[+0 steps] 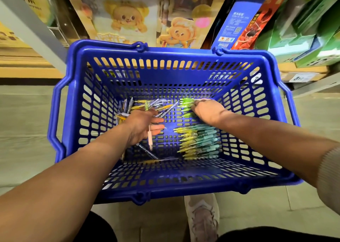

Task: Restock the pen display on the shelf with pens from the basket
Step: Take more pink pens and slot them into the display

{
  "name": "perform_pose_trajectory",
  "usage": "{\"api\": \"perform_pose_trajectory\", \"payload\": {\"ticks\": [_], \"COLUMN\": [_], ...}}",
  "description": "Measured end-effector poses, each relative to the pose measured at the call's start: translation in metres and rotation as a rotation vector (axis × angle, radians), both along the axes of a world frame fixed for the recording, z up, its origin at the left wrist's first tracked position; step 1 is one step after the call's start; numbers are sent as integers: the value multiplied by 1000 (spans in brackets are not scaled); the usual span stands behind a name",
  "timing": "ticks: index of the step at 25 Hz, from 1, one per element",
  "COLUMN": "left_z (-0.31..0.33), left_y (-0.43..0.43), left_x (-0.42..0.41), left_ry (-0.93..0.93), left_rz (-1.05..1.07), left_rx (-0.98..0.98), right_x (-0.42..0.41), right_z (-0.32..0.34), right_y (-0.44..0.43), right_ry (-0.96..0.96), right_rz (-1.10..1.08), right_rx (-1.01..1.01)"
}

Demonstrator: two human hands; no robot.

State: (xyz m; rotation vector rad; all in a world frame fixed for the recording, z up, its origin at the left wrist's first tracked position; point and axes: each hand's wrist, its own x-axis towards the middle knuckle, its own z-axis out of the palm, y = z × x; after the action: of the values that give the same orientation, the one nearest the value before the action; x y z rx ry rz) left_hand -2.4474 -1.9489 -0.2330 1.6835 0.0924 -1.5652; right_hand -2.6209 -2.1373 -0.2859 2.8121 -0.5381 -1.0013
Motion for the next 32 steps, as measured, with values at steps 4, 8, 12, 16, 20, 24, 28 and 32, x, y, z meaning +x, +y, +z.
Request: {"api": "perform_pose_trajectory", "payload": {"ticks": [4,8,12,16,20,24,28,32], "left_z": [0,6,7,4,2,2,3,5], "left_y": [3,-2,0,-1,1,-1,2,3], "left_x": [4,-3,-1,3,7,7,2,4], "left_ry": [-27,4,-25,-122,-110,-84,-61,13], "left_rz": [53,93,64,17,32,16,-52,-45], "left_rx": [-30,-109,-109,-73,-48,-17,0,-1], "right_x": [22,55,70,58,20,2,5,3], "right_z": [18,34,43,33,11,-2,-12,-14], "right_y": [20,67,81,64,26,13,14,14], "right_ry": [-311,-535,-607,-557,-261,-134,-76,-25], "right_rz": [-230,-652,-949,-908,-514,-274,91,268], "right_rx": [339,782,1143,946,314,140,-32,-53]}}
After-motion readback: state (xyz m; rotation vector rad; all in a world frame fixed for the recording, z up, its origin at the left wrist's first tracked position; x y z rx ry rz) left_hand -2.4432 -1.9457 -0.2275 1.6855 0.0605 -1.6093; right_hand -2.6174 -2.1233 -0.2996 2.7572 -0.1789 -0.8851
